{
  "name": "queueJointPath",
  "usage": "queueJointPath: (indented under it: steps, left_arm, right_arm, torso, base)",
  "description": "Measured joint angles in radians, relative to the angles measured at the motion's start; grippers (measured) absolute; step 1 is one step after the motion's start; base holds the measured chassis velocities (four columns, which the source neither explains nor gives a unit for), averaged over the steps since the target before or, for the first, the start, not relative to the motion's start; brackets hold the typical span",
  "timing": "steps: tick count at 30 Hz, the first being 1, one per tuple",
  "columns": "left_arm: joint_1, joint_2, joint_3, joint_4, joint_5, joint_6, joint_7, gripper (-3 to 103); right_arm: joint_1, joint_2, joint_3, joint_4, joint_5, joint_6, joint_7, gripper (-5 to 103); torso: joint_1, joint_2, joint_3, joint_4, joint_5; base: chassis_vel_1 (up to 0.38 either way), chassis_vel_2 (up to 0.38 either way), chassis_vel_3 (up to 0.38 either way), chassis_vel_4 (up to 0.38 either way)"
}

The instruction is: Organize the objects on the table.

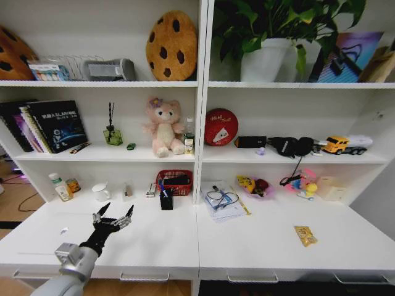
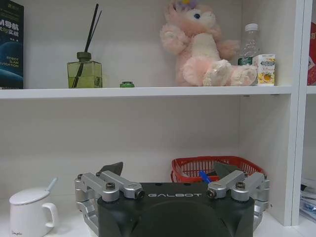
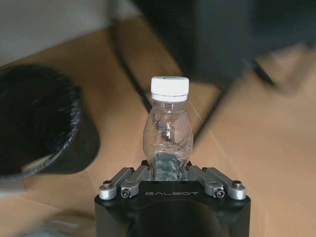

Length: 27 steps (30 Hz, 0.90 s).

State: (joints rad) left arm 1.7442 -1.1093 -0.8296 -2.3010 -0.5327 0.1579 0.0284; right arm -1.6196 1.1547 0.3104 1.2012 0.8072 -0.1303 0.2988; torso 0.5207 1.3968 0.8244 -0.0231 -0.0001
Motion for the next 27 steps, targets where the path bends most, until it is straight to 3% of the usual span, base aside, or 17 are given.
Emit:
queueJointPath:
  steps: [1,2,3,5,6,7,9,13,19,27]
  left_arm:
    - [0.0,0.0,0.0,0.0,0.0,0.0,0.0,100]
    - [0.0,0.0,0.0,0.0,0.0,0.0,0.0,100]
    - [0.0,0.0,0.0,0.0,0.0,0.0,0.0,100]
    - [0.0,0.0,0.0,0.0,0.0,0.0,0.0,100]
    - [0.0,0.0,0.0,0.0,0.0,0.0,0.0,100]
    - [0.0,0.0,0.0,0.0,0.0,0.0,0.0,100]
    - [0.0,0.0,0.0,0.0,0.0,0.0,0.0,100]
    - [0.0,0.0,0.0,0.0,0.0,0.0,0.0,100]
    - [0.0,0.0,0.0,0.0,0.0,0.0,0.0,100]
    - [0.0,0.0,0.0,0.0,0.0,0.0,0.0,100]
  right_arm:
    - [0.018,0.003,0.014,-0.088,-0.165,0.064,-0.156,22]
    - [0.038,0.003,0.023,-0.152,-0.299,0.121,-0.262,22]
    - [0.038,0.003,0.023,-0.152,-0.299,0.121,-0.262,22]
    - [0.079,0.007,0.043,-0.236,-0.511,0.214,-0.415,22]
    - [0.079,0.007,0.043,-0.236,-0.511,0.214,-0.415,22]
    - [0.111,0.02,0.055,-0.286,-0.625,0.284,-0.485,22]
    - [0.172,0.045,0.067,-0.38,-0.768,0.408,-0.541,22]
    - [0.231,0.068,0.066,-0.424,-0.86,0.48,-0.552,22]
    - [0.315,0.13,0.07,-0.432,-0.997,0.544,-0.476,22]
    - [0.387,0.17,0.067,-0.413,-1.044,0.557,-0.388,22]
  torso:
    - [0.0,0.0,0.0,-0.0002,0.0002]
    - [0.0,0.0,0.0,-0.0002,0.0001]
    - [0.0,0.0,0.0,-0.0002,0.0001]
    - [0.0,0.0,0.0,0.0001,-0.0006]
    - [0.0,0.0,0.0,0.0001,-0.0006]
    - [0.0,0.0,0.0,0.0001,0.0]
    - [0.0,0.0,0.0,0.0001,0.0003]
    - [0.0,0.0,0.0,0.0002,-0.0001]
    - [0.0,0.0,0.0,0.0003,-0.0002]
    - [0.0,0.0,0.0,0.0002,-0.0001]
  base:
    - [0.0,0.0,0.0,0.0]
    - [0.0,0.0,0.0,0.0]
    - [0.0,0.0,0.0,0.0]
    - [0.0,0.0,0.0,0.0]
    - [0.0,0.0,0.0,0.0]
    - [0.0,0.0,0.0,0.0]
    - [0.0,0.0,0.0,0.0]
    - [0.0,0.0,0.0,0.0]
    - [0.0,0.0,0.0,0.0]
    - [0.0,0.0,0.0,0.0]
